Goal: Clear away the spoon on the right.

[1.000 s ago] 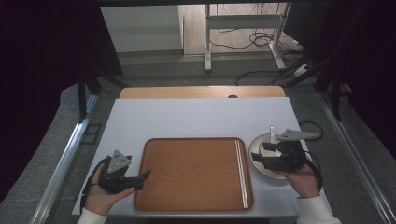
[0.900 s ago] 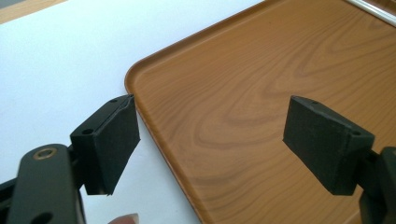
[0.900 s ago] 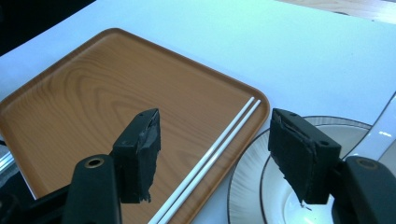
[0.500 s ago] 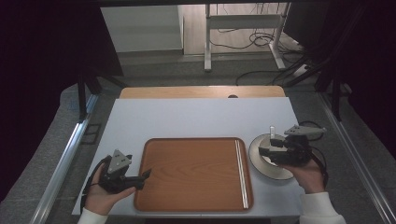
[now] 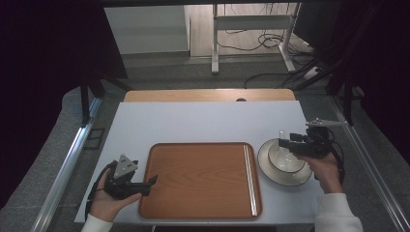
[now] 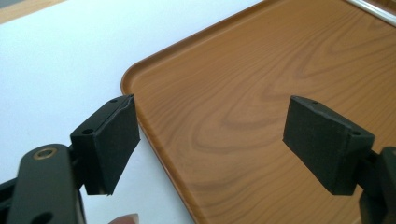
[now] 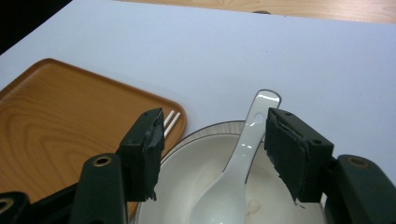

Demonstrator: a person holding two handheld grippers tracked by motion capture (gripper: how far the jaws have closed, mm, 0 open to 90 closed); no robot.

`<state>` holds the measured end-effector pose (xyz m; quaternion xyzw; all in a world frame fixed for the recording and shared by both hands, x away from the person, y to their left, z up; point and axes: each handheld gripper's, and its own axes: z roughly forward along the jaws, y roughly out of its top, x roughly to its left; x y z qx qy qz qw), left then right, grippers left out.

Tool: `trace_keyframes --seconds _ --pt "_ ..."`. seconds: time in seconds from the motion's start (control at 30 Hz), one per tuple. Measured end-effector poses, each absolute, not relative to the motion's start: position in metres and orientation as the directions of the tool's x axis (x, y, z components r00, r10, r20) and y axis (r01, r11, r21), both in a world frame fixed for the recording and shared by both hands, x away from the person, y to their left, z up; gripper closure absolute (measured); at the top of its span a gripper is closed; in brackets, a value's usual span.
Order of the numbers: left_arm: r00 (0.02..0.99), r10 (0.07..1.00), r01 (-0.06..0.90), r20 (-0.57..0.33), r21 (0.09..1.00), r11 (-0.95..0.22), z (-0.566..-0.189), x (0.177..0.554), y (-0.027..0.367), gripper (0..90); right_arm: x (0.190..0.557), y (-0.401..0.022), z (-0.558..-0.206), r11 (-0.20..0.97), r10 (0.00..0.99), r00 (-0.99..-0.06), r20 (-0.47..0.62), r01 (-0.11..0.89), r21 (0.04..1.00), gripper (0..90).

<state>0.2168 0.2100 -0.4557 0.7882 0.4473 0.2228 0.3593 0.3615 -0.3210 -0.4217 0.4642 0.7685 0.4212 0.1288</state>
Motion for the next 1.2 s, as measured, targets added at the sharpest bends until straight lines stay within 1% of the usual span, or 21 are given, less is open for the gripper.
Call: trace_keyframes --seconds 0.13,0.37,0.5,0.57,0.77,0.9,0.93,1.03,1.07,1.17,1.2 --pt "0.501 0.865 0.546 0.035 0.762 -0.347 -0.456 0.215 0.208 18.0 0.372 -0.33 -0.426 0.186 0.826 -0.518 0.221 0.621 0.761 39.6" --pt "0.488 0.872 0.551 0.039 0.761 -0.342 -0.456 0.215 0.212 17.9 0.386 -0.333 -0.435 0.19 0.822 -0.517 0.238 0.644 0.741 40.8" --pt "0.486 0.873 0.561 0.035 0.753 -0.343 -0.46 0.217 0.212 18.0 0.4 -0.328 -0.441 0.209 0.819 -0.521 0.242 0.662 0.72 45.2" --pt "0.487 0.873 0.563 0.038 0.75 -0.347 -0.46 0.217 0.212 18.0 0.402 -0.327 -0.442 0.211 0.817 -0.521 0.248 0.669 0.712 46.0" --pt "0.483 0.875 0.565 0.033 0.752 -0.34 -0.46 0.22 0.214 18.0 0.412 -0.333 -0.451 0.192 0.817 -0.503 0.282 0.698 0.69 56.0" --pt "0.481 0.876 0.568 0.033 0.749 -0.34 -0.461 0.223 0.215 18.0 0.413 -0.334 -0.452 0.174 0.81 -0.498 0.308 0.707 0.686 59.8" --pt "0.482 0.875 0.568 0.033 0.749 -0.341 -0.462 0.224 0.215 18.0 0.413 -0.335 -0.453 0.163 0.814 -0.488 0.314 0.712 0.683 63.3" --pt "0.491 0.871 0.567 0.035 0.746 -0.35 -0.463 0.225 0.213 18.0 0.412 -0.336 -0.456 0.156 0.811 -0.482 0.332 0.725 0.671 68.6" --pt "0.491 0.871 0.567 0.035 0.746 -0.35 -0.463 0.225 0.213 18.0 0.412 -0.336 -0.456 0.156 0.811 -0.482 0.332 0.725 0.671 68.6" --pt "0.492 0.87 0.565 0.035 0.747 -0.35 -0.462 0.225 0.212 18.0 0.41 -0.336 -0.457 0.141 0.812 -0.472 0.344 0.73 0.669 73.4" --pt "0.492 0.87 0.565 0.035 0.748 -0.349 -0.462 0.225 0.212 18.0 0.41 -0.336 -0.457 0.141 0.812 -0.472 0.344 0.73 0.669 73.4"
